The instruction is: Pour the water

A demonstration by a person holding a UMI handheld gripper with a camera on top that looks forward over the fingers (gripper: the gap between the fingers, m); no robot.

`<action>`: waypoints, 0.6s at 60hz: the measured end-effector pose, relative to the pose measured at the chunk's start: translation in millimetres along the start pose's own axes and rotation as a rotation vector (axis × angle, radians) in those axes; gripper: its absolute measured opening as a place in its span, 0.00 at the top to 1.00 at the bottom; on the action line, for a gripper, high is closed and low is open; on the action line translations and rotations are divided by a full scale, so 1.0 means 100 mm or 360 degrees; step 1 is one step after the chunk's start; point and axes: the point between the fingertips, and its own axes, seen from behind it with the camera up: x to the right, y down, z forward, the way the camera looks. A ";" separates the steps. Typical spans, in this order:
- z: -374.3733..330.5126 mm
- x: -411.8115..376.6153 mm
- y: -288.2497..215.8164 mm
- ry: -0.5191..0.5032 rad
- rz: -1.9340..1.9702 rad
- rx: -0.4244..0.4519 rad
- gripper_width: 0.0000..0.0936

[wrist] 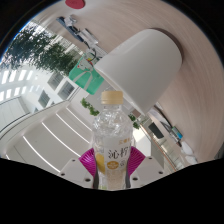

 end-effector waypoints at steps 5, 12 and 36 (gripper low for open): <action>-0.03 -0.06 -0.05 -0.0010 0.0067 0.0034 0.62; 0.00 0.00 -0.05 0.0043 0.0036 0.0034 0.62; -0.25 -2.21 0.22 0.0016 -0.2760 0.0048 0.60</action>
